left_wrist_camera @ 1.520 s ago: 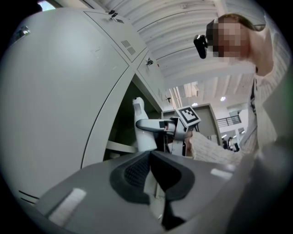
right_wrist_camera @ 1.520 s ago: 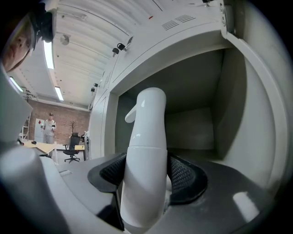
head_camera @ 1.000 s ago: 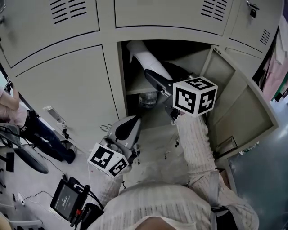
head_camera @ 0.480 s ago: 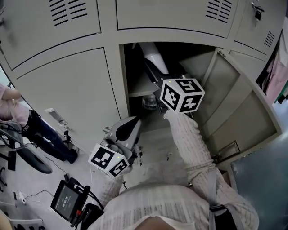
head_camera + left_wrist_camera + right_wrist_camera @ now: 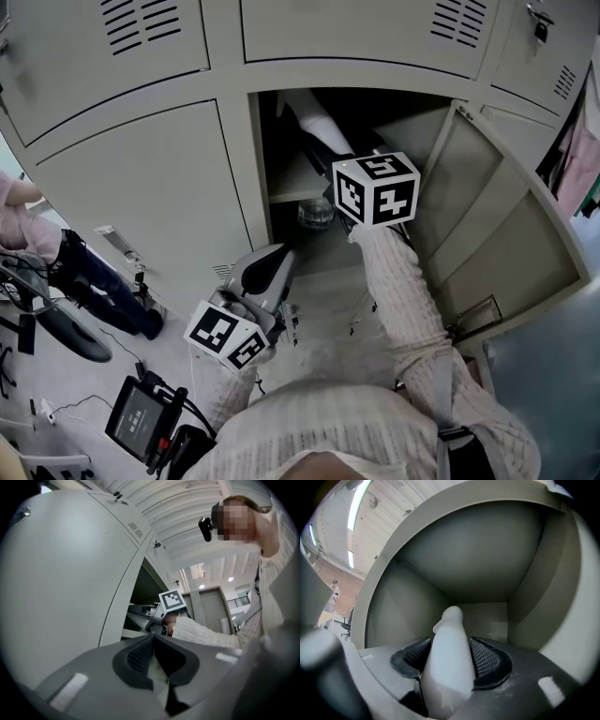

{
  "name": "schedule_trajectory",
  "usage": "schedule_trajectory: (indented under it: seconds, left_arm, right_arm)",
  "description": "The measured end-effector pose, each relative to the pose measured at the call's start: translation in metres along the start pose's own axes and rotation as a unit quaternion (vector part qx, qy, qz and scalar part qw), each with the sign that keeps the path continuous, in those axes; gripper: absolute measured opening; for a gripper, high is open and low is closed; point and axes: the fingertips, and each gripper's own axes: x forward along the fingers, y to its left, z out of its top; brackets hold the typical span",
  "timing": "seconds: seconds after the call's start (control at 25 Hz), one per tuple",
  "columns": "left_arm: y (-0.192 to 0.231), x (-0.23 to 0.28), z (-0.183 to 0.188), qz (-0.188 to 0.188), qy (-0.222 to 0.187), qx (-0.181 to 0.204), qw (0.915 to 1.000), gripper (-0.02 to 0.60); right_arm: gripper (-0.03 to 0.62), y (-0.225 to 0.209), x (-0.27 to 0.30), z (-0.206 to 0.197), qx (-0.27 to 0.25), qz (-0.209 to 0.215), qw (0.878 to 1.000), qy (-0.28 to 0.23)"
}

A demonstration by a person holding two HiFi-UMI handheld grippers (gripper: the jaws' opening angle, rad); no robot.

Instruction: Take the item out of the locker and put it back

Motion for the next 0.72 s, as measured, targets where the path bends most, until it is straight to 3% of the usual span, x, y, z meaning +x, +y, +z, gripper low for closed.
schedule_trajectory:
  seconds: [0.32, 0.72]
  left_arm:
    - [0.0, 0.0, 0.0, 0.002, -0.002, 0.001, 1.0, 0.008]
    - [0.002, -0.001, 0.001, 0.004, -0.005, -0.002, 1.0, 0.009]
  right_arm:
    - [0.264, 0.005, 0.007, -0.025, -0.045, 0.025, 0.993, 0.102]
    - [0.265, 0.006, 0.016, -0.032, -0.063, 0.033, 0.988, 0.139]
